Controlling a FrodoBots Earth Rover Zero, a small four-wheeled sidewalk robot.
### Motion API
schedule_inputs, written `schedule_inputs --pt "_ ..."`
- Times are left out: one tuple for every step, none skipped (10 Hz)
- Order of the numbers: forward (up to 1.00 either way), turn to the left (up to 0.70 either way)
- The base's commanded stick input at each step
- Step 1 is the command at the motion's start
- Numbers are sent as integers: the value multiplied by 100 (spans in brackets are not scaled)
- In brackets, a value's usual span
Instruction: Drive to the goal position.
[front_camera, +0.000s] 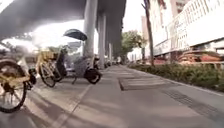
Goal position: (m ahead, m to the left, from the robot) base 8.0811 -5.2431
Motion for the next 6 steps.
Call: schedule_inputs --pt "70 0" --pt "70 0" --pt "70 0" --pt "70 0" --pt "70 0" --pt "70 0"
